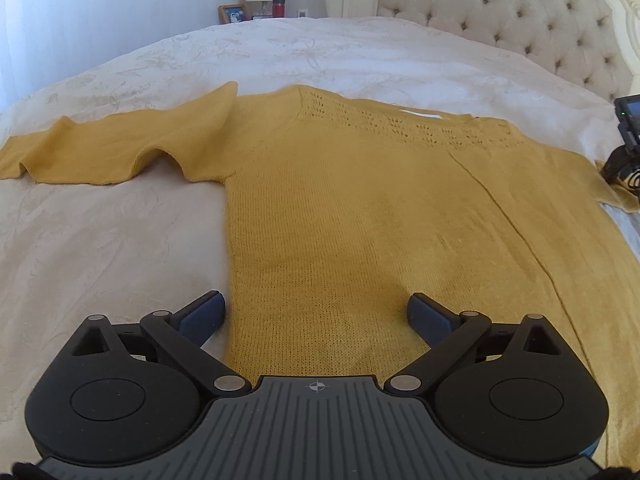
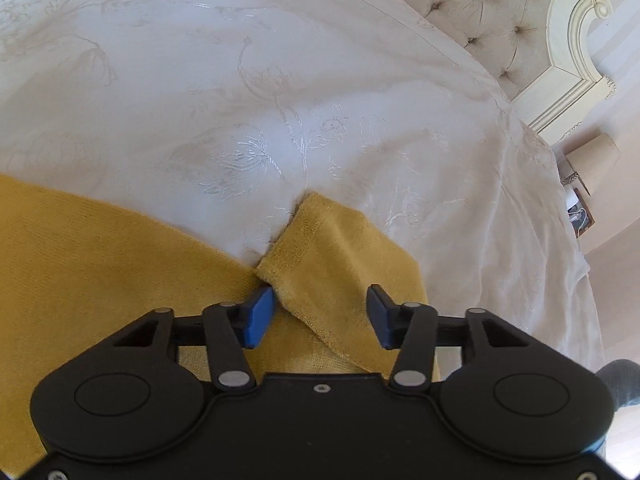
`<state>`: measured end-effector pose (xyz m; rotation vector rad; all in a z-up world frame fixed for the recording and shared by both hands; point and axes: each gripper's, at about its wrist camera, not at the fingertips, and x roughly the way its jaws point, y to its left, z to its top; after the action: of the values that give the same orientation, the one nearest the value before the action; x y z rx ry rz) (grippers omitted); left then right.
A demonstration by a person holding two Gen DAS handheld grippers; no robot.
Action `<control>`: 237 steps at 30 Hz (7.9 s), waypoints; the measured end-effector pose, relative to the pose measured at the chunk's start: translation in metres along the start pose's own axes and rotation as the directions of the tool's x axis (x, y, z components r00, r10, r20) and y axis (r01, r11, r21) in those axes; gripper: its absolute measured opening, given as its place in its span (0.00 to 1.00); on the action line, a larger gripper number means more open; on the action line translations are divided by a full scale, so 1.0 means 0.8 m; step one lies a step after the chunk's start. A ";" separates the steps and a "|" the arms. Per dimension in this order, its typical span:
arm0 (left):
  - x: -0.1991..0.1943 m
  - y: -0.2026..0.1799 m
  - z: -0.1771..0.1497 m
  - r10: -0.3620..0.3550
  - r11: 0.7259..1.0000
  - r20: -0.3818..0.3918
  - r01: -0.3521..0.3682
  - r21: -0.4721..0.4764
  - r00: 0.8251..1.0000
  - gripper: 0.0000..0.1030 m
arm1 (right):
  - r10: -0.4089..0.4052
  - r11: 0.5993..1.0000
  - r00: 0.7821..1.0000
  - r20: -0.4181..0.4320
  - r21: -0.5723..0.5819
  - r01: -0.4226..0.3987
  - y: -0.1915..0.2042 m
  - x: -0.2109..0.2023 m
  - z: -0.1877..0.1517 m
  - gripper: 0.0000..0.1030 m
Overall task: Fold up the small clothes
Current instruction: 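Carry the cuff with the right tool across the chest toward the collar, release, then withdraw the right tool back over the sweater body, then reach the left tool to the other sleeve cuff and grasp it, then carry the cuff with the left tool across the chest, release it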
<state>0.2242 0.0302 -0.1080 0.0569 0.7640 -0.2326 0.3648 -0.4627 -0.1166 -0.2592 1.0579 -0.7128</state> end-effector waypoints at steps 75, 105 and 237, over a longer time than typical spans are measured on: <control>-0.014 0.074 0.022 0.066 0.984 -0.172 -0.092 -0.151 0.983 0.96 | 0.690 0.723 0.710 0.140 -0.092 -0.684 0.379 -0.399 0.005 0.12; -0.093 0.016 -0.036 0.035 0.997 -0.192 -0.047 -0.059 0.981 0.96 | 0.695 0.718 0.718 -0.027 -0.014 -0.696 0.134 -0.320 -0.253 0.52; 0.008 -0.114 0.298 -0.253 0.967 0.162 0.250 0.037 0.954 0.04 | 0.598 0.777 0.717 0.359 -0.039 -0.629 0.068 -0.265 -0.182 0.57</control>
<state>0.3699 -0.0924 0.0625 -0.0454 0.6021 -0.4805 0.1992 -0.2651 -0.0664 0.0540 0.6930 -0.0881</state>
